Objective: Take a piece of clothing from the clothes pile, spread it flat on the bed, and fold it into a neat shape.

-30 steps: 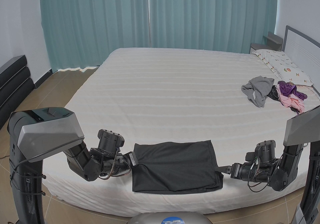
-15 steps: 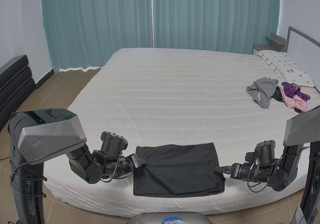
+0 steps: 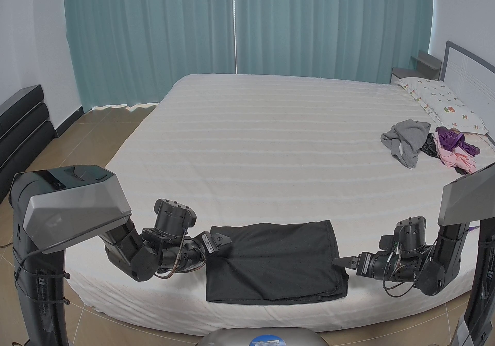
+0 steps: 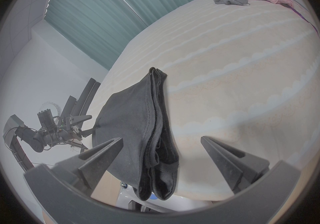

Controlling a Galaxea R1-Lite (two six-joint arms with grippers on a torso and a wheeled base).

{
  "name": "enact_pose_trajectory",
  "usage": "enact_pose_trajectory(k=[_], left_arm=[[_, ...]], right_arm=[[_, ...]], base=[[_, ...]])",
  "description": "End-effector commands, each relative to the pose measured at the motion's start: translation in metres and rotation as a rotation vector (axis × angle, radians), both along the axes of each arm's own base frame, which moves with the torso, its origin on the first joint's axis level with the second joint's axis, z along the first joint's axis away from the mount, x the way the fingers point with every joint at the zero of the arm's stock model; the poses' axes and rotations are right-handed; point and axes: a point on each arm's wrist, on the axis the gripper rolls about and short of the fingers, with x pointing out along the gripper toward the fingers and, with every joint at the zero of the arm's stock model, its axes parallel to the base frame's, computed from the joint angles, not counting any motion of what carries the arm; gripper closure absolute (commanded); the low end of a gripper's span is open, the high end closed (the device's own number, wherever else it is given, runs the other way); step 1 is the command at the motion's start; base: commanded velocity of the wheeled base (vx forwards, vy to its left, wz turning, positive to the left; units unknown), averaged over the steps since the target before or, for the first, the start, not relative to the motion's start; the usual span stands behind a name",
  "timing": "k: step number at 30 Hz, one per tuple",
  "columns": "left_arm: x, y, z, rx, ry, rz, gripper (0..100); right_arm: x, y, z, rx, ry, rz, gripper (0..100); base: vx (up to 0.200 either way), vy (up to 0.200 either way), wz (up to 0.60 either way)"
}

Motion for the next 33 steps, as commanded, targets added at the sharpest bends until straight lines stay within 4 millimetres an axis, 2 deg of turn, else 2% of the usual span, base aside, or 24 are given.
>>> enact_pose_trajectory(k=[1, 8, 12, 14, 17, 18, 22, 24, 27, 28, 29, 31, 32, 33], left_arm=[[0.001, 0.002, 0.003, -0.007, -0.008, 0.007, 0], [0.005, 0.01, 0.01, -0.004, -0.034, 0.036, 0], [0.004, 0.019, 0.034, -0.011, -0.09, 0.079, 0], [0.004, 0.031, 0.058, 0.032, -0.183, 0.197, 0], [-0.004, 0.041, 0.077, 0.073, -0.241, 0.28, 0], [-0.009, 0.044, 0.081, 0.079, -0.251, 0.295, 0], [-0.036, 0.06, 0.126, 0.045, -0.356, 0.343, 0], [-0.055, 0.068, 0.15, 0.029, -0.419, 0.358, 0], [-0.087, 0.077, 0.174, 0.082, -0.515, 0.337, 0], [-0.097, 0.08, 0.18, 0.104, -0.545, 0.331, 0], [-0.098, 0.081, 0.181, 0.105, -0.552, 0.331, 0], [-0.126, 0.09, 0.196, 0.175, -0.633, 0.346, 0], [-0.136, 0.094, 0.202, 0.202, -0.663, 0.367, 0], [-0.137, 0.095, 0.202, 0.205, -0.667, 0.37, 0]], right_arm=[[-0.001, 0.002, 0.0, 0.0, 0.001, 0.007, 0], [0.0, 0.009, 0.002, 0.002, -0.013, 0.03, 0], [0.001, 0.009, 0.014, 0.015, -0.072, 0.027, 0], [0.003, 0.01, 0.022, -0.004, -0.125, -0.008, 0], [0.002, 0.011, 0.033, -0.035, -0.199, -0.068, 0], [0.001, 0.01, 0.038, -0.037, -0.222, -0.082, 0], [-0.019, 0.002, 0.078, -0.014, -0.358, -0.119, 0], [-0.035, -0.005, 0.101, -0.004, -0.433, -0.139, 0], [-0.064, -0.019, 0.131, -0.016, -0.566, -0.167, 0], [-0.073, -0.023, 0.139, -0.035, -0.612, -0.166, 0], [-0.074, -0.024, 0.14, -0.039, -0.62, -0.167, 0], [-0.103, -0.038, 0.152, -0.124, -0.72, -0.171, 0], [-0.111, -0.042, 0.159, -0.135, -0.754, -0.181, 0], [-0.112, -0.042, 0.16, -0.136, -0.759, -0.184, 0]], base=[[0.0, 0.0, 0.0], [0.0, 0.0, 0.0], [0.0, 0.0, 0.0], [0.0, 0.0, 0.0], [0.0, 0.0, 0.0], [0.0, 0.0, 0.0], [0.0, 0.0, 0.0], [0.0, 0.0, 0.0], [0.0, 0.0, 0.0], [0.0, 0.0, 0.0], [0.0, 0.0, 0.0], [0.0, 0.0, 0.0], [0.0, 0.0, 0.0], [0.0, 0.0, 0.0]])
